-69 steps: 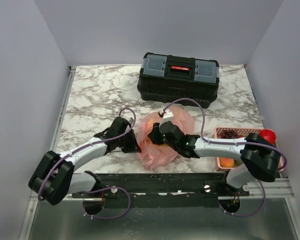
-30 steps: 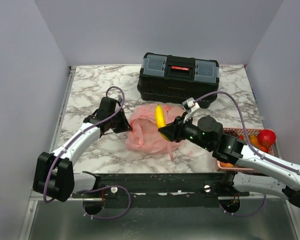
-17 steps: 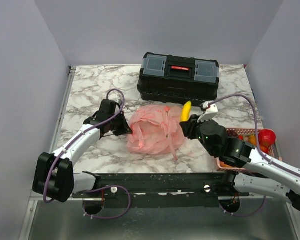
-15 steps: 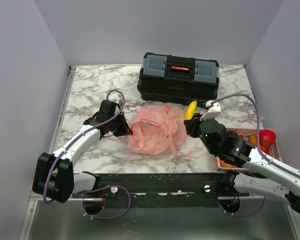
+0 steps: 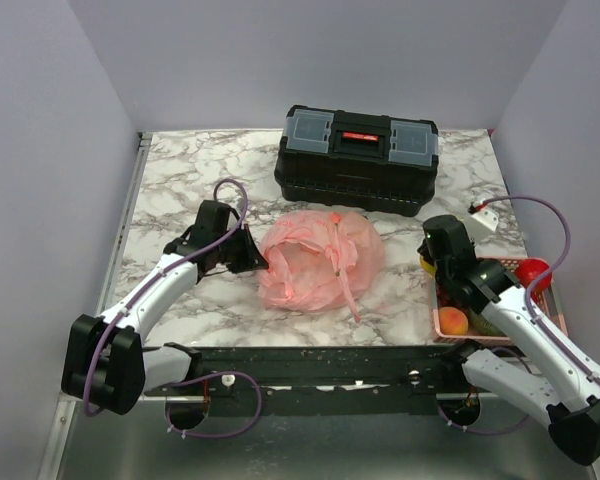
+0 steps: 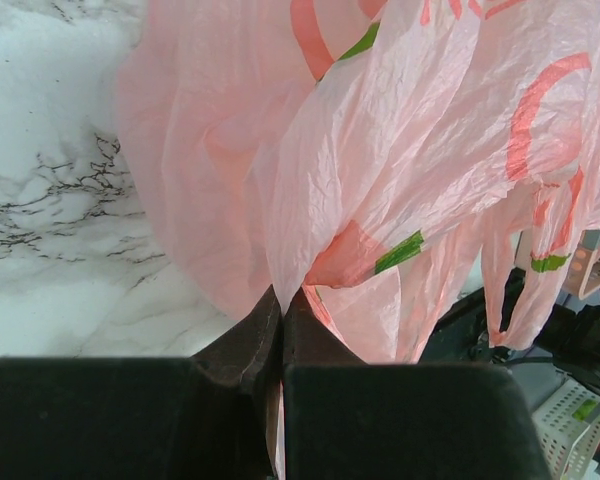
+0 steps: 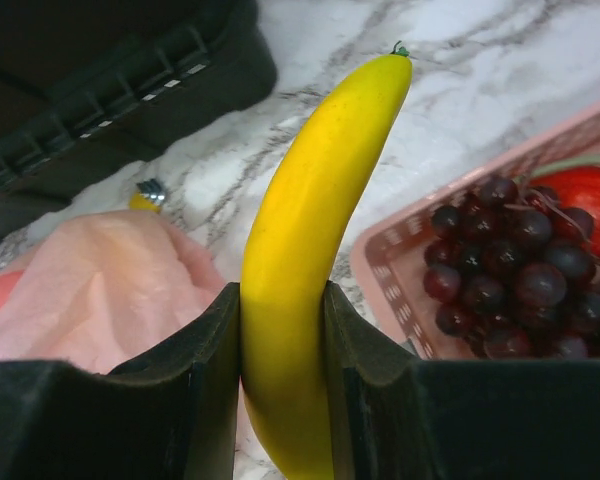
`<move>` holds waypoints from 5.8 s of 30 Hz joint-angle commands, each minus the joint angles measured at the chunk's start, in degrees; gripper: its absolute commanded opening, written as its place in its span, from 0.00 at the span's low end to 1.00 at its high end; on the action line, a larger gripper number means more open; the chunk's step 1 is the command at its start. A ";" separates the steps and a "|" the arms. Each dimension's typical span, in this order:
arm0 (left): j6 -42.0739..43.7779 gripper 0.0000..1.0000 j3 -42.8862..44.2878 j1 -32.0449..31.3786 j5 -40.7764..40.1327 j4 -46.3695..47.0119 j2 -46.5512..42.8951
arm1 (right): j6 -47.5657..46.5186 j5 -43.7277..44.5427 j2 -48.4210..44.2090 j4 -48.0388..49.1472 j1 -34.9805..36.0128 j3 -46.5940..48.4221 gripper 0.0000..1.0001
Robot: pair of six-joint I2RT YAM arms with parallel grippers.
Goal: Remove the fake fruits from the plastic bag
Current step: Place the fake fruit in the bin, then take out the fake fruit from the plastic bag.
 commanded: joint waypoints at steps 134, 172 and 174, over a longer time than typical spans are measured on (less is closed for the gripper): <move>-2.15 0.00 -2.83 -12.92 7.68 9.80 -6.96 | -20.27 5.87 40.49 65.15 26.26 -4.34 0.70; -6.07 0.00 -7.42 -15.07 2.25 15.73 -0.56 | -31.41 -1.64 43.48 78.95 24.40 -8.90 0.01; -5.87 0.00 -7.08 -15.11 2.25 15.77 0.06 | -29.90 -4.70 39.97 75.02 24.48 -10.10 0.01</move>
